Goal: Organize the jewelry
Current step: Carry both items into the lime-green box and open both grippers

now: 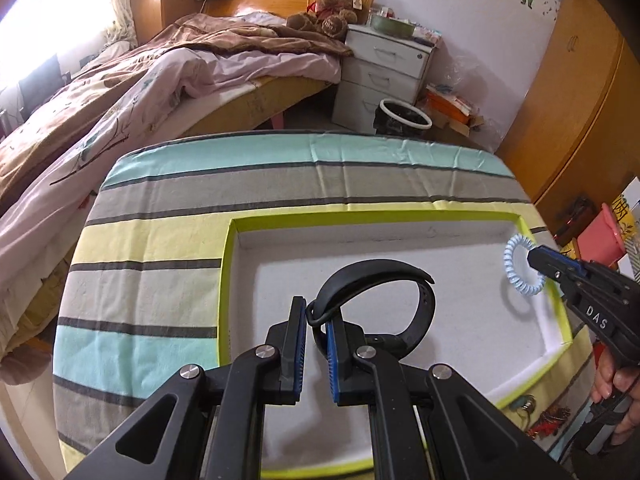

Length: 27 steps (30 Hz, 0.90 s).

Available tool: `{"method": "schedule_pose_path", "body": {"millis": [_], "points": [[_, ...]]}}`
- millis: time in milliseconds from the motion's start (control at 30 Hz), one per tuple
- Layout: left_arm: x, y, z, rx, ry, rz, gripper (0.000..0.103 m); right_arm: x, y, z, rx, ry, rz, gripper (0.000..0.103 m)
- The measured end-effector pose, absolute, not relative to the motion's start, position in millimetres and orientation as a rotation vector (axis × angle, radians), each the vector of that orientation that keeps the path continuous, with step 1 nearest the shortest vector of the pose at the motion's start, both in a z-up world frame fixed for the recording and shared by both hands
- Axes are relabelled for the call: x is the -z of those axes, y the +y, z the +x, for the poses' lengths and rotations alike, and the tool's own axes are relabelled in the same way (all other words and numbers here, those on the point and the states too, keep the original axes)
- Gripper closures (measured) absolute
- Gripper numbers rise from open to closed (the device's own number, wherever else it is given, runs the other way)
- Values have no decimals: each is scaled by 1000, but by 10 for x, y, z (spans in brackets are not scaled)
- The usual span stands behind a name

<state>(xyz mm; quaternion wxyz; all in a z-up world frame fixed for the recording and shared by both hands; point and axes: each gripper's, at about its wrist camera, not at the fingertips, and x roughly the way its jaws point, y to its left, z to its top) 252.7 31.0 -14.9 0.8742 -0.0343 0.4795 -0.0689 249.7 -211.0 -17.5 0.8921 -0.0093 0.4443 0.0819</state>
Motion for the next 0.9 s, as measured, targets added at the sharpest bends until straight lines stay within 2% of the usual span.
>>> {"method": "schedule_pose_path", "body": {"millis": [900], "points": [[328,273,2764,132,1066,-88,92,386,-2071,2701,-172,979,-60,92]]}}
